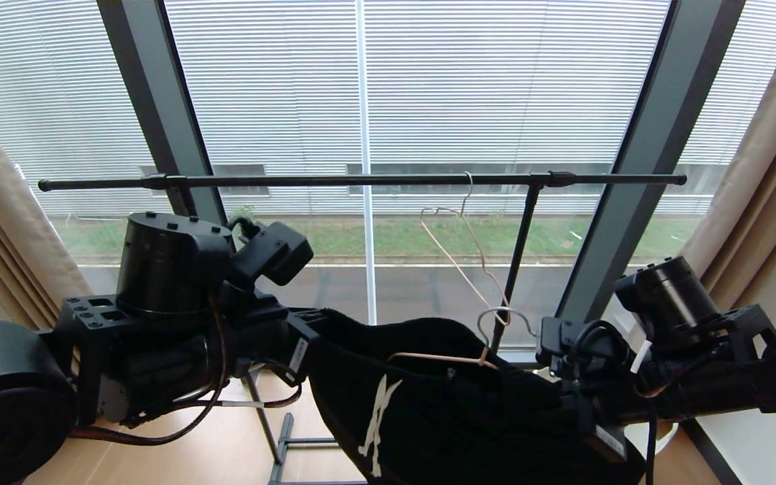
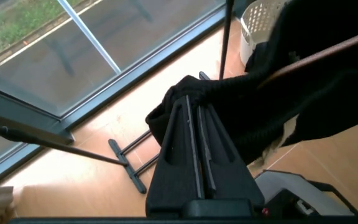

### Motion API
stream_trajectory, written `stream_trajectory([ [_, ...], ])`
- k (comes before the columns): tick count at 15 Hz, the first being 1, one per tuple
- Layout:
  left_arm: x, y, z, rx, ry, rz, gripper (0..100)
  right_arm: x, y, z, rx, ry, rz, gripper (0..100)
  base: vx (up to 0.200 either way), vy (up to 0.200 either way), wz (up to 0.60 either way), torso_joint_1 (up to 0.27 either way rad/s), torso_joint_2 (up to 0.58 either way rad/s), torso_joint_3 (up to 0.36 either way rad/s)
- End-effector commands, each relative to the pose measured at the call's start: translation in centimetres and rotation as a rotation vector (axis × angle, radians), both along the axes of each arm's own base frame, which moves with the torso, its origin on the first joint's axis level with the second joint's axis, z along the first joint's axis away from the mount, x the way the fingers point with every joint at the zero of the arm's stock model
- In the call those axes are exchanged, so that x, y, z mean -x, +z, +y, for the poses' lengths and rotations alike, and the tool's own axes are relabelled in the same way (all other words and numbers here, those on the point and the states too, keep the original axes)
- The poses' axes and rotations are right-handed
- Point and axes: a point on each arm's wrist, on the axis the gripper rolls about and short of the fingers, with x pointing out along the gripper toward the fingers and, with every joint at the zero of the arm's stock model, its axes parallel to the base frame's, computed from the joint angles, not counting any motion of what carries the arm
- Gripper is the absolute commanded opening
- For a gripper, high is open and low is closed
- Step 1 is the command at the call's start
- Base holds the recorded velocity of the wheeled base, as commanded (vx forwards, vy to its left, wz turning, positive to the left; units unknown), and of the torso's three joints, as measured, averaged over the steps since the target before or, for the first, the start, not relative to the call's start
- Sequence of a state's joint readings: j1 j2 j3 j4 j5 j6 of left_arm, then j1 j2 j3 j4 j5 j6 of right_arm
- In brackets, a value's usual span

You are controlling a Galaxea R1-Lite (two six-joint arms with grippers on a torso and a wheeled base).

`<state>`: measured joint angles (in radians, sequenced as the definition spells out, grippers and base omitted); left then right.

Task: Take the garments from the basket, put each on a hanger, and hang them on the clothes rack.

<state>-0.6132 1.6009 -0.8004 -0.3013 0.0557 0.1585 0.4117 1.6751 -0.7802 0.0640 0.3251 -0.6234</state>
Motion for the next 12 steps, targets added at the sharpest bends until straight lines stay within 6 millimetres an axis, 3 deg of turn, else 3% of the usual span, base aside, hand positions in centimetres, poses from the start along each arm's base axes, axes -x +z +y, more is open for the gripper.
stream_trajectory([
  [1, -0.1, 0.9, -2.3, -0.023, -0.039, 0.003, 0, 0.1, 0.4, -0.1, -0.031, -0.035, -0.01, 0, 0.0, 0.0, 0.0, 0.0, 0.0, 0.0],
  [6, -0.4, 2.0, -4.4, -0.105, -0.027, 0.043, 0, 1.4, 2.3, 0.1, -0.081, -0.066, -0.048, 0, 0.0, 0.0, 0.0, 0.0, 0.0, 0.0],
  [12, -1.9, 2.6, -5.7, -0.129, 0.017, 0.045, 0, 4.4, 2.6, 1.6, -0.06, 0.017, -0.088, 0, 0.0, 0.0, 0.0, 0.0, 0.0, 0.0],
])
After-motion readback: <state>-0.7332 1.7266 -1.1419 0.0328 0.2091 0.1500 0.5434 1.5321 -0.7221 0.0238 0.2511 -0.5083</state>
